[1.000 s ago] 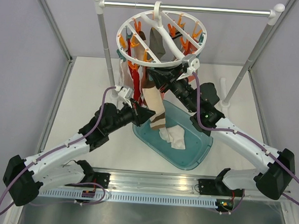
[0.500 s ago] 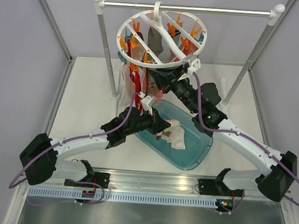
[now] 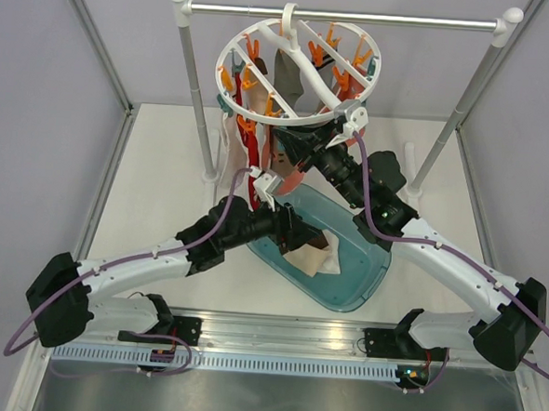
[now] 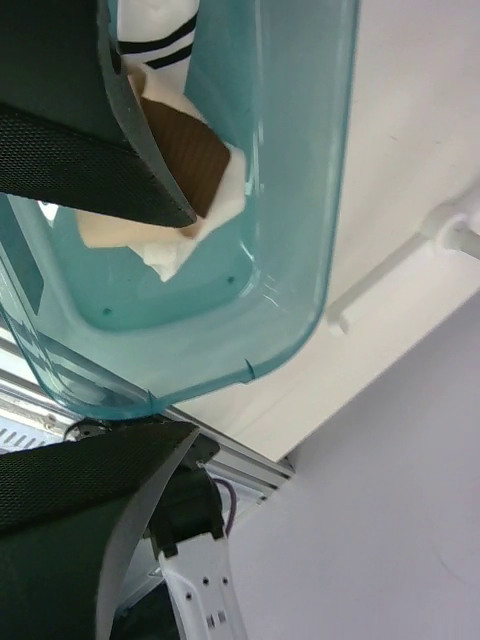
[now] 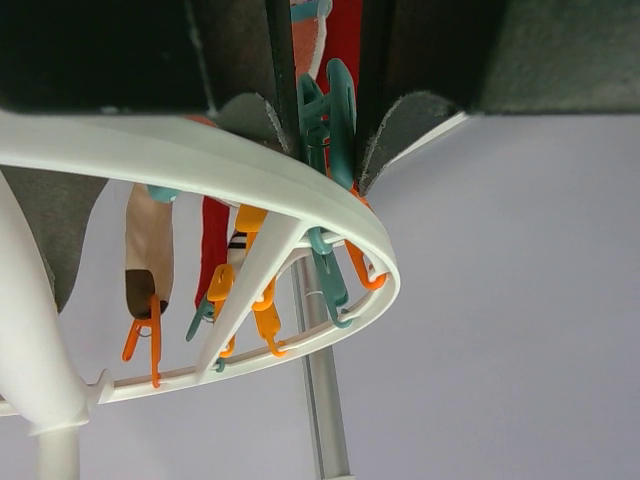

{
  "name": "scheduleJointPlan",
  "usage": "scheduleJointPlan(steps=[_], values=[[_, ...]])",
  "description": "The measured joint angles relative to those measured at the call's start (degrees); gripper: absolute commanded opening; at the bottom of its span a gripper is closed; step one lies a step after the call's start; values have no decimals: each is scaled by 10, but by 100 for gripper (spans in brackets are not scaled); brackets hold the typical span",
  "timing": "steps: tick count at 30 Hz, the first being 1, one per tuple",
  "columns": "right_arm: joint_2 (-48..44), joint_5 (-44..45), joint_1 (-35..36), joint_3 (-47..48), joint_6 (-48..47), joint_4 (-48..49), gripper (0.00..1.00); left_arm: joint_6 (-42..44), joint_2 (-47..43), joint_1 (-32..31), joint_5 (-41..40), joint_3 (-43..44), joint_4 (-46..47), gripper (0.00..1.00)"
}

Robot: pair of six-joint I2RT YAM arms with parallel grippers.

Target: Remove the socks clipped to the hanger

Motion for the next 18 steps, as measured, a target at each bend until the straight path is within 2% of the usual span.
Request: scheduleJointPlan(steps=[5,9,12,15,18], values=[[0,3,0,5,-3,-10,7,13,-89,0,-1,0,-19,74],[0,4,0,10,-5,-17,6,23,-176,0,-15,0,-60,60],[0,5,0,14,-7,-22,7,24,-234,-1,-66,1,-108,52],[0,6,0,15,-10,-23,6,24,-272,-2,-139,5,-164,51],[0,6,0,16,-10,-26,6,23,-281,-2,-199,5,-200,57]])
